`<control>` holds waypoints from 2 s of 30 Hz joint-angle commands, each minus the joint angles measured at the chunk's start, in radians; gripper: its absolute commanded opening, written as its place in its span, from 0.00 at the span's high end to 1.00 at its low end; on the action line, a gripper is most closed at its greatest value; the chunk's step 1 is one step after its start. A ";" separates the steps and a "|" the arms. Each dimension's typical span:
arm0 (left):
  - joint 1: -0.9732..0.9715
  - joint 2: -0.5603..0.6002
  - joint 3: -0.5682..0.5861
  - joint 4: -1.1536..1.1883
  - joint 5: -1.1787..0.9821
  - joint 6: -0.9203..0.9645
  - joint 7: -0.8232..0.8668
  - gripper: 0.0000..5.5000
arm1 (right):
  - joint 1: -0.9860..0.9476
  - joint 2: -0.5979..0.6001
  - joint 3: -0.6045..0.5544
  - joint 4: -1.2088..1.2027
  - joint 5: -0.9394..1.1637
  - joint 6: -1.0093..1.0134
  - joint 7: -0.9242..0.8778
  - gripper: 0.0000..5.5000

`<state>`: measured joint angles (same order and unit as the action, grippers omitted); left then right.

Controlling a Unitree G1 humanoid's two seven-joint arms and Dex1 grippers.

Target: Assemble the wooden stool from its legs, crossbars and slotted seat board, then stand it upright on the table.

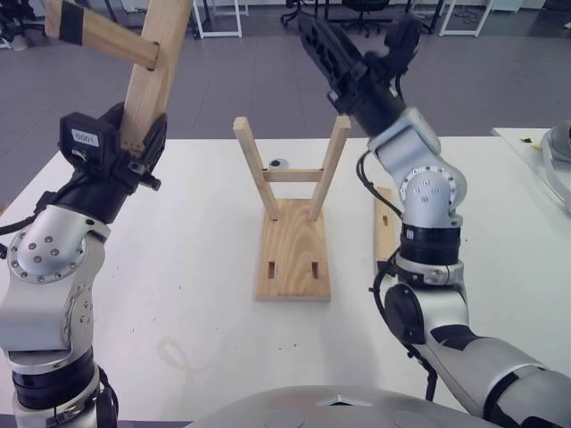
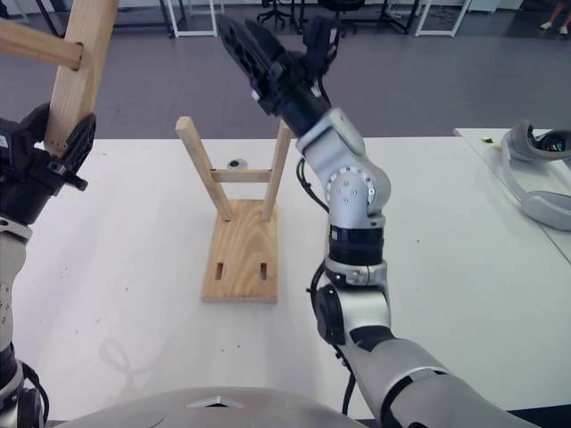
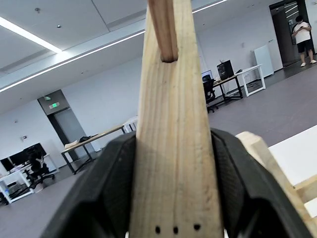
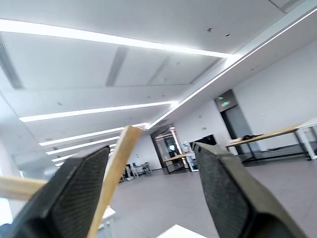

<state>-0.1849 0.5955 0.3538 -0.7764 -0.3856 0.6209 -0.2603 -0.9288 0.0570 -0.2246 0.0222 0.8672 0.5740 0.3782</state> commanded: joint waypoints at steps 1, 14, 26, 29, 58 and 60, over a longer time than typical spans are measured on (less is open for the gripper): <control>-0.038 -0.004 -0.060 -0.050 -0.015 0.034 0.005 0.63 | -0.106 0.036 -0.047 0.076 0.094 0.025 -0.050 0.30; 0.009 -0.015 -0.170 -0.123 -0.028 0.022 -0.033 0.63 | -0.121 0.041 -0.070 0.120 0.241 0.141 -0.111 0.28; 0.042 0.029 -0.223 -0.085 0.079 -0.051 -0.086 0.63 | -0.087 -0.036 -0.079 0.079 0.349 0.286 -0.158 0.69; 0.036 0.024 -0.218 -0.078 0.085 -0.053 -0.083 0.63 | -0.072 -0.049 -0.076 0.068 0.354 0.303 -0.164 0.79; 0.490 -0.192 -0.186 0.468 0.166 -0.315 -0.118 0.15 | 0.714 -0.355 -0.138 -0.512 0.566 0.406 -0.774 0.81; 0.490 -0.204 -0.205 0.519 0.176 -0.330 -0.121 0.15 | 0.713 -0.385 -0.129 -0.510 0.598 0.411 -0.789 0.81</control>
<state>0.3062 0.4000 0.1662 -0.2962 -0.2261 0.3080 -0.3801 -0.2193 -0.2939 -0.3617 -0.4838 1.4257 0.9804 -0.3884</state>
